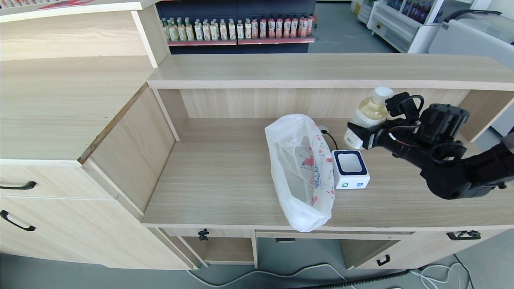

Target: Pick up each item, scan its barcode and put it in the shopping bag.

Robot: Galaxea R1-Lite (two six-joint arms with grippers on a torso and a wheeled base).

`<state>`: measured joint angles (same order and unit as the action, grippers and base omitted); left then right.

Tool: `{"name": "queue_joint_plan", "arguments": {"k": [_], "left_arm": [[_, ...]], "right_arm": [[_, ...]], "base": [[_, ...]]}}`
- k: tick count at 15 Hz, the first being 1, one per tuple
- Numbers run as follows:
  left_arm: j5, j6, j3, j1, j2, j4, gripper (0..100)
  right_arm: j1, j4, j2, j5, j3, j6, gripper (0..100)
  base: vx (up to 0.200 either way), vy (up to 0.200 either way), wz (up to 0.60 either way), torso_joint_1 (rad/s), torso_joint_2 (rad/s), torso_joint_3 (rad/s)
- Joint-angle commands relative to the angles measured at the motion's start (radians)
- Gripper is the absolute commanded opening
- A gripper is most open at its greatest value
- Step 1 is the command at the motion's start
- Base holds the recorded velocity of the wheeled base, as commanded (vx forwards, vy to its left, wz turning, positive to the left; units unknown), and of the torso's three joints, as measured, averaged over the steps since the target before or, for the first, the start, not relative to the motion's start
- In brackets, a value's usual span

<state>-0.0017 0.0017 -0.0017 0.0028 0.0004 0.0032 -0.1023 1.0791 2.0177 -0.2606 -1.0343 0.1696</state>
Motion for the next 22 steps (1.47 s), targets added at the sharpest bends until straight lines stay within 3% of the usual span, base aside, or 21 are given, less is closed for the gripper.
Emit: {"name": "queue_joint_plan", "arguments": {"k": [1, 4, 8, 14, 22], "left_arm": [[0.0, 0.0, 0.0, 0.0, 0.0, 0.0, 100], [0.0, 0.0, 0.0, 0.0, 0.0, 0.0, 100], [0.0, 0.0, 0.0, 0.0, 0.0, 0.0, 100], [0.0, 0.0, 0.0, 0.0, 0.0, 0.0, 100], [0.0, 0.0, 0.0, 0.0, 0.0, 0.0, 100]], "right_arm": [[-0.071, -0.059, -0.091, 0.067, 0.048, -0.097, 0], [-0.134, -0.119, -0.099, 0.084, 0.054, -0.231, 0], [-0.169, -0.117, -0.076, 0.084, 0.056, -0.237, 0], [-0.2, -0.119, -0.076, 0.086, 0.048, -0.237, 0], [-0.212, -0.065, 0.018, 0.067, 0.049, -0.231, 0]], "base": [[0.0, 0.0, 0.0, 0.0, 0.0, 0.0], [0.0, 0.0, 0.0, 0.0, 0.0, 0.0], [0.0, 0.0, 0.0, 0.0, 0.0, 0.0], [0.0, 0.2, 0.0, -0.002, 0.01, 0.004], [0.0, 0.0, 0.0, 0.0, 0.0, 0.0]]}}
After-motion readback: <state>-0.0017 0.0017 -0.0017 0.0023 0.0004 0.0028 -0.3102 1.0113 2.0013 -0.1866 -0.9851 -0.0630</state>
